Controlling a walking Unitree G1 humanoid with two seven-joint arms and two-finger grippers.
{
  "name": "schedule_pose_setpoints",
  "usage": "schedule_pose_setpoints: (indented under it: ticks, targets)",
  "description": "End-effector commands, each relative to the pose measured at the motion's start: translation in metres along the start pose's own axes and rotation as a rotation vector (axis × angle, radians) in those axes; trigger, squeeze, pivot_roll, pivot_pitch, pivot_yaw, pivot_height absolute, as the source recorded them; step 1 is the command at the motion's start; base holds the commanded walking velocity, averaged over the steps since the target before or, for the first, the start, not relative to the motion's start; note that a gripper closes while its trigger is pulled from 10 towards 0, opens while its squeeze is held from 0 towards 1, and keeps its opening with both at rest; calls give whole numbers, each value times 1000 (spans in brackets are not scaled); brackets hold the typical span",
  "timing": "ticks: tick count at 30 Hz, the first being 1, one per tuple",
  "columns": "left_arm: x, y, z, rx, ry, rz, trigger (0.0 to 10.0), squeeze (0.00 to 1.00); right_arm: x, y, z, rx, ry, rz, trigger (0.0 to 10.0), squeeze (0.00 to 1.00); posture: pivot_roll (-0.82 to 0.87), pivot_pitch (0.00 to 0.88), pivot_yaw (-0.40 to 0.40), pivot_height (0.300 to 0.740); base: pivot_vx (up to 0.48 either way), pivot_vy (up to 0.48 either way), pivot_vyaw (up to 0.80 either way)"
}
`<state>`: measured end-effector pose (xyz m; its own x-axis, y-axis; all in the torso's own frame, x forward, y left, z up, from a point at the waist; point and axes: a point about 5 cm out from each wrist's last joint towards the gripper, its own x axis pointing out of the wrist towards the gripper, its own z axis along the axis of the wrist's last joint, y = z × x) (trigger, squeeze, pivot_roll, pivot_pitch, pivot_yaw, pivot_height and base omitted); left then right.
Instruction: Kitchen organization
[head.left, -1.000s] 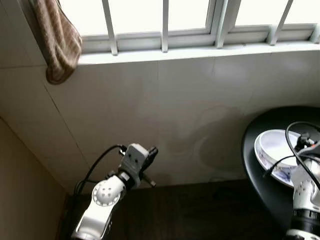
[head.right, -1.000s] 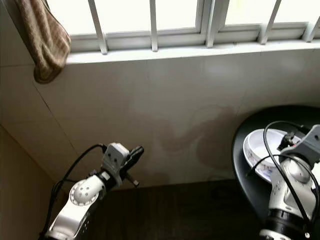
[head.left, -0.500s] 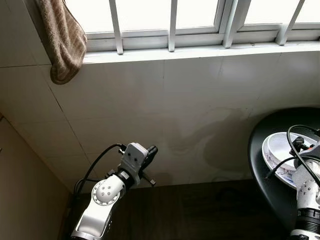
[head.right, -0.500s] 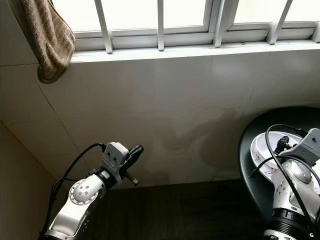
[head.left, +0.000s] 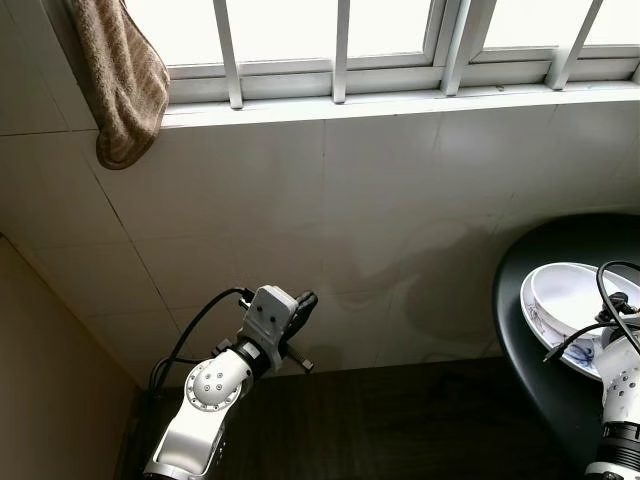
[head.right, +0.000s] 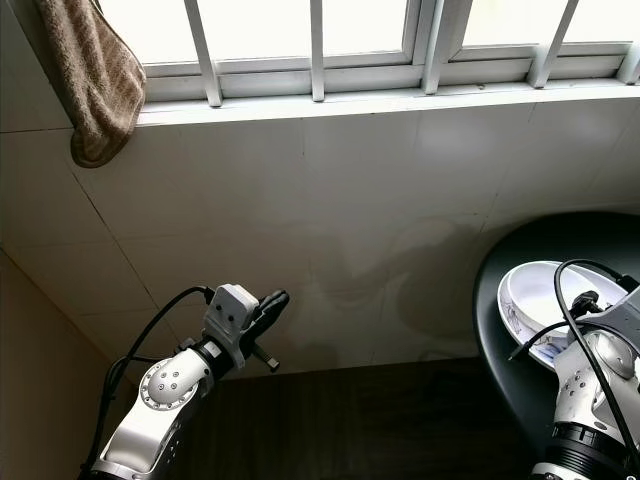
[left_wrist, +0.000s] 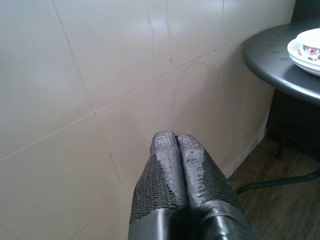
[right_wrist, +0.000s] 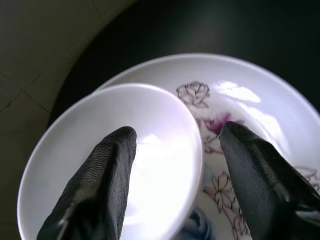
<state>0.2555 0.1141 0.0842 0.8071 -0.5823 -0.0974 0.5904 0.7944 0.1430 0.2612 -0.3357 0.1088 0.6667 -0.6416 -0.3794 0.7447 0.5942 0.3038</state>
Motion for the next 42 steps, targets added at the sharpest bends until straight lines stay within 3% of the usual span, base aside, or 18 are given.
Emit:
schedule_pose_setpoints:
  ticks: [1, 5, 16, 17, 18, 19, 21, 22, 35, 40, 42]
  targets:
    - [0, 0, 0, -1, 3, -5, 10000, 0, 1, 2, -4, 38, 37, 17, 10000, 0, 84, 0, -68, 740, 0, 0, 0]
    - [1, 0, 0, -2, 2, -5, 10000, 0, 4, 6, -11, 78, 95, 66, 10000, 0, 83, 0, -68, 740, 0, 0, 0]
    - [1, 0, 0, -2, 1, -4, 10000, 0, 10, -3, -12, 143, 138, -23, 10000, 0, 86, 0, -70, 740, 0, 0, 0]
    - [1, 0, 0, -2, 1, -5, 10000, 0, 10, -3, -13, 151, 141, -25, 9608, 0, 86, 0, -70, 740, 0, 0, 0]
    - [1, 0, 0, -2, 1, -5, 10000, 0, 10, -3, -13, 158, 148, -30, 5137, 0, 86, 0, -70, 740, 0, 0, 0]
    - [1, 0, 0, -1, 1, -5, 10000, 0, 11, -5, -17, 186, 182, -50, 3647, 0, 85, 0, -69, 740, 0, 0, 0]
    - [1, 0, 0, -1, 1, -5, 10000, 0, 12, -4, -20, 210, 210, -56, 3176, 0, 85, 0, -70, 740, 0, 0, 0]
    - [2, 0, 0, -1, 1, -5, 10000, 0, 12, -4, -20, 214, 216, -53, 0, 0, 85, 0, -70, 740, 0, 0, 0]
    - [1, 0, 1, -2, 1, -6, 10000, 0, 12, 2, -19, 224, 208, -32, 0, 0, 87, 0, -69, 740, 0, 0, 0]
    - [1, 0, 1, -3, 1, -6, 10000, 0, 8, 7, -13, 210, 139, -8, 0, 0, 87, 0, -69, 740, 0, 0, 0]
    - [1, 1, 1, -2, 0, -6, 10000, 0, 3, 15, 0, 126, 29, 42, 0, 0, 87, 0, -68, 740, 0, 0, 0]
